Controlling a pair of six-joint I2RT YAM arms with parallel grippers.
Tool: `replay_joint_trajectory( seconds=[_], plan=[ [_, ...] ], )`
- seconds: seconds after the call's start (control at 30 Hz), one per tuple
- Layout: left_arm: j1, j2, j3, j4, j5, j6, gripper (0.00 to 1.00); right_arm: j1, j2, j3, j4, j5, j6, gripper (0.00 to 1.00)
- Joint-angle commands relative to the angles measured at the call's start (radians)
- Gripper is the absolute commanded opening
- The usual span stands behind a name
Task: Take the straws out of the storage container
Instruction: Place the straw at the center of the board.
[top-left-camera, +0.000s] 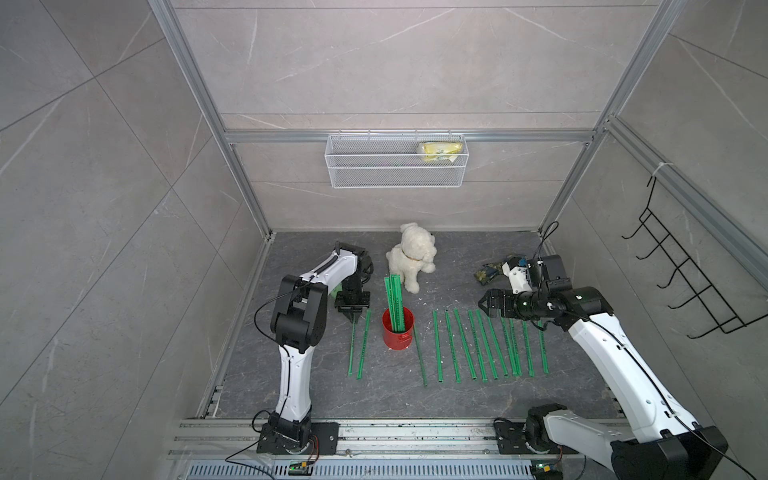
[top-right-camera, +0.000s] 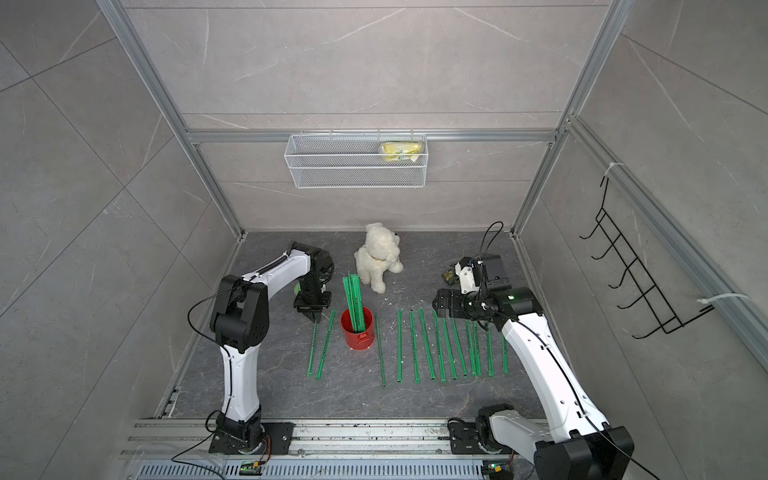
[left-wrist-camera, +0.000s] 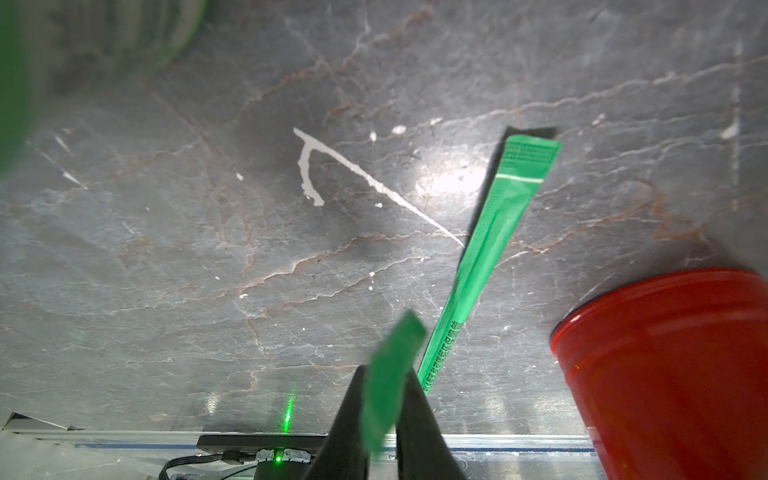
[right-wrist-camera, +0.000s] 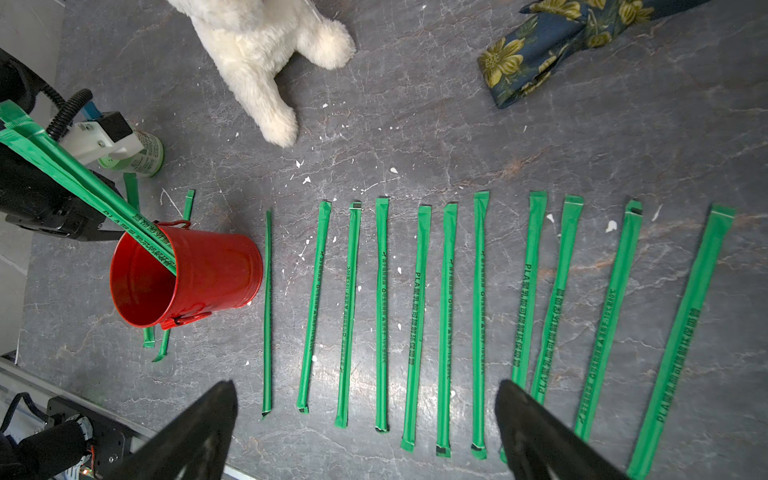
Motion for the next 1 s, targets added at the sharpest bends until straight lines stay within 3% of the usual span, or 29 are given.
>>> replay_joint_trajectory(
  seconds=[0.0, 0.2, 0.43, 0.6, 0.77, 0.97],
  plan=[
    [0.005, 0.008, -0.012, -0.01, 0.025, 0.019, 0.17, 0.007, 0.007, 0.005, 0.004, 0.003, 0.005, 1.0],
    [0.006, -0.002, -0.035, 0.003, 0.024, 0.014, 0.17, 0.007, 0.009, 0.007, 0.006, 0.002, 0.007, 1.0],
    [0.006, -0.008, -0.039, 0.003, 0.019, 0.012, 0.29, 0.009, 0.008, 0.007, 0.006, 0.0, 0.008, 1.0],
    [0.006, -0.046, -0.027, -0.004, 0.01, -0.007, 0.29, 0.01, 0.007, 0.011, 0.004, 0.0, 0.007, 1.0],
    [-0.008, -0.244, -0.017, 0.05, 0.029, -0.062, 0.29, 0.009, 0.007, 0.018, 0.009, 0.0, 0.013, 1.0],
    [-0.042, -0.569, -0.17, 0.313, 0.119, -0.139, 0.35, 0.012, 0.009, 0.018, 0.024, -0.015, 0.026, 1.0]
  ],
)
